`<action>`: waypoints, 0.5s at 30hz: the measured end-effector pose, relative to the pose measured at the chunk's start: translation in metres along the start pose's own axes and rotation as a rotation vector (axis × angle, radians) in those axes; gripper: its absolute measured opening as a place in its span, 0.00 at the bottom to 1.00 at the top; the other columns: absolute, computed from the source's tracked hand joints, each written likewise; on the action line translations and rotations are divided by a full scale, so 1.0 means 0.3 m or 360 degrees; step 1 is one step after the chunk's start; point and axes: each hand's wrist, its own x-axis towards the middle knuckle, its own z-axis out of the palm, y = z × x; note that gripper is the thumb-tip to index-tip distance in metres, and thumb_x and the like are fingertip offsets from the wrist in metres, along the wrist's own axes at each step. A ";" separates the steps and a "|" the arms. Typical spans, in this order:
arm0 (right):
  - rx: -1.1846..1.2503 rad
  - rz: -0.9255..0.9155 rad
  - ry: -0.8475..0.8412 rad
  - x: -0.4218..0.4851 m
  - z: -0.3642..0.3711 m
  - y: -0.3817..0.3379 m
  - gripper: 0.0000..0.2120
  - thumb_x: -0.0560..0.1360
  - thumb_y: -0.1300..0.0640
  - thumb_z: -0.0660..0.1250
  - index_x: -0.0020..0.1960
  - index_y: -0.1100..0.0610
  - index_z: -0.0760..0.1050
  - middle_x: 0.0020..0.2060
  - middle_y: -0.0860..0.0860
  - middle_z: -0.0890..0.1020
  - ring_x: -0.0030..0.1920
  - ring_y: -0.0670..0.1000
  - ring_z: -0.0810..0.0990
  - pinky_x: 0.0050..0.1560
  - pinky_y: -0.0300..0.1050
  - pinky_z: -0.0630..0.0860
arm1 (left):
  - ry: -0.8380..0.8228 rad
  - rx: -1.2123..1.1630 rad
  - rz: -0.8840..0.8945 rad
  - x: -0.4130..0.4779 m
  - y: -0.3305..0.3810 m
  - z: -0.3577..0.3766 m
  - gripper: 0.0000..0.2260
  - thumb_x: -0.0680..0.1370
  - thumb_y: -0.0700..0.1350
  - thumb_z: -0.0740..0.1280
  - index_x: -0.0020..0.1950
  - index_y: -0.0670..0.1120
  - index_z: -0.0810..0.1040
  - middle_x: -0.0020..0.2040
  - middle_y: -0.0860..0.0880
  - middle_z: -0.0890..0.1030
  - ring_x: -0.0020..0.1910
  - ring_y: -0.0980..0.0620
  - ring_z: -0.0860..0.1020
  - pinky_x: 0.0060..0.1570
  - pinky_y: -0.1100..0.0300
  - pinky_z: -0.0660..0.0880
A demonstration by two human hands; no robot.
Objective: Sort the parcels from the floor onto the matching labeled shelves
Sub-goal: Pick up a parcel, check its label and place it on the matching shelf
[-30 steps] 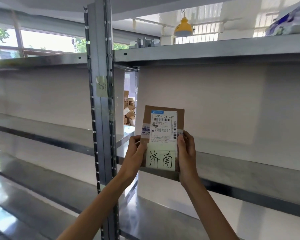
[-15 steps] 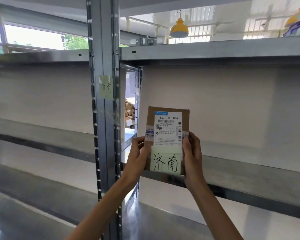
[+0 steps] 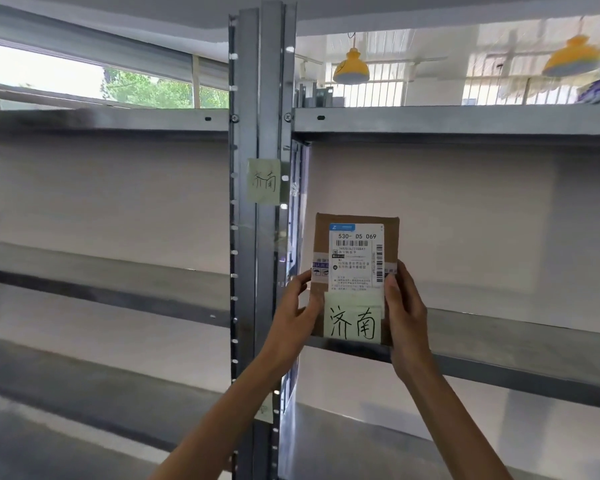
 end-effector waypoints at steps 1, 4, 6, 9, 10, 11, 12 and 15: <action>-0.0001 0.0003 0.0000 -0.012 0.014 -0.003 0.26 0.69 0.35 0.62 0.66 0.36 0.68 0.53 0.36 0.82 0.52 0.44 0.83 0.40 0.46 0.83 | -0.0005 0.0006 0.0009 -0.010 0.002 -0.018 0.15 0.80 0.48 0.60 0.67 0.53 0.68 0.64 0.49 0.74 0.56 0.52 0.80 0.48 0.55 0.82; 0.0022 0.0022 0.0017 -0.047 0.045 -0.008 0.27 0.69 0.36 0.63 0.67 0.37 0.68 0.54 0.38 0.82 0.52 0.45 0.83 0.41 0.47 0.83 | -0.0025 0.0005 0.0037 -0.041 0.005 -0.059 0.15 0.80 0.47 0.60 0.67 0.54 0.69 0.65 0.48 0.74 0.59 0.49 0.79 0.51 0.52 0.81; 0.0026 0.0041 0.0030 -0.069 0.060 -0.006 0.28 0.69 0.36 0.63 0.68 0.38 0.68 0.56 0.41 0.82 0.52 0.46 0.83 0.42 0.50 0.83 | -0.0027 0.0012 0.0027 -0.057 0.003 -0.077 0.16 0.80 0.45 0.60 0.68 0.52 0.69 0.65 0.46 0.74 0.61 0.47 0.77 0.53 0.48 0.80; 0.0023 0.0055 0.0047 -0.097 0.070 -0.007 0.29 0.68 0.36 0.63 0.68 0.39 0.68 0.57 0.41 0.82 0.51 0.46 0.84 0.42 0.50 0.83 | -0.0028 0.0027 0.0013 -0.076 0.002 -0.089 0.17 0.80 0.46 0.60 0.69 0.52 0.68 0.66 0.45 0.72 0.66 0.45 0.73 0.59 0.42 0.76; 0.0018 0.0054 0.0051 -0.104 0.070 -0.008 0.28 0.69 0.37 0.63 0.68 0.39 0.68 0.56 0.41 0.82 0.51 0.46 0.84 0.42 0.49 0.83 | -0.0029 0.0028 0.0014 -0.081 0.004 -0.091 0.17 0.80 0.46 0.60 0.69 0.53 0.68 0.66 0.45 0.72 0.66 0.45 0.72 0.60 0.42 0.75; 0.0009 0.0055 0.0056 -0.110 0.068 -0.010 0.27 0.69 0.37 0.63 0.68 0.39 0.68 0.55 0.40 0.82 0.51 0.46 0.84 0.42 0.48 0.83 | -0.0031 0.0028 0.0010 -0.085 0.006 -0.091 0.16 0.80 0.47 0.60 0.68 0.55 0.68 0.66 0.45 0.72 0.66 0.46 0.72 0.60 0.42 0.75; -0.0002 0.0056 0.0063 -0.116 0.064 -0.013 0.26 0.70 0.38 0.63 0.68 0.39 0.69 0.54 0.39 0.83 0.51 0.45 0.84 0.41 0.47 0.82 | -0.0038 0.0032 0.0004 -0.091 0.007 -0.092 0.16 0.80 0.47 0.60 0.68 0.55 0.69 0.66 0.45 0.72 0.66 0.46 0.73 0.59 0.43 0.76; -0.0032 0.0055 0.0080 -0.139 0.051 -0.011 0.19 0.76 0.43 0.62 0.66 0.40 0.70 0.52 0.37 0.83 0.51 0.44 0.84 0.40 0.44 0.82 | -0.0075 0.0063 0.0002 -0.112 -0.002 -0.092 0.17 0.80 0.48 0.59 0.69 0.50 0.70 0.65 0.46 0.72 0.63 0.48 0.75 0.54 0.50 0.80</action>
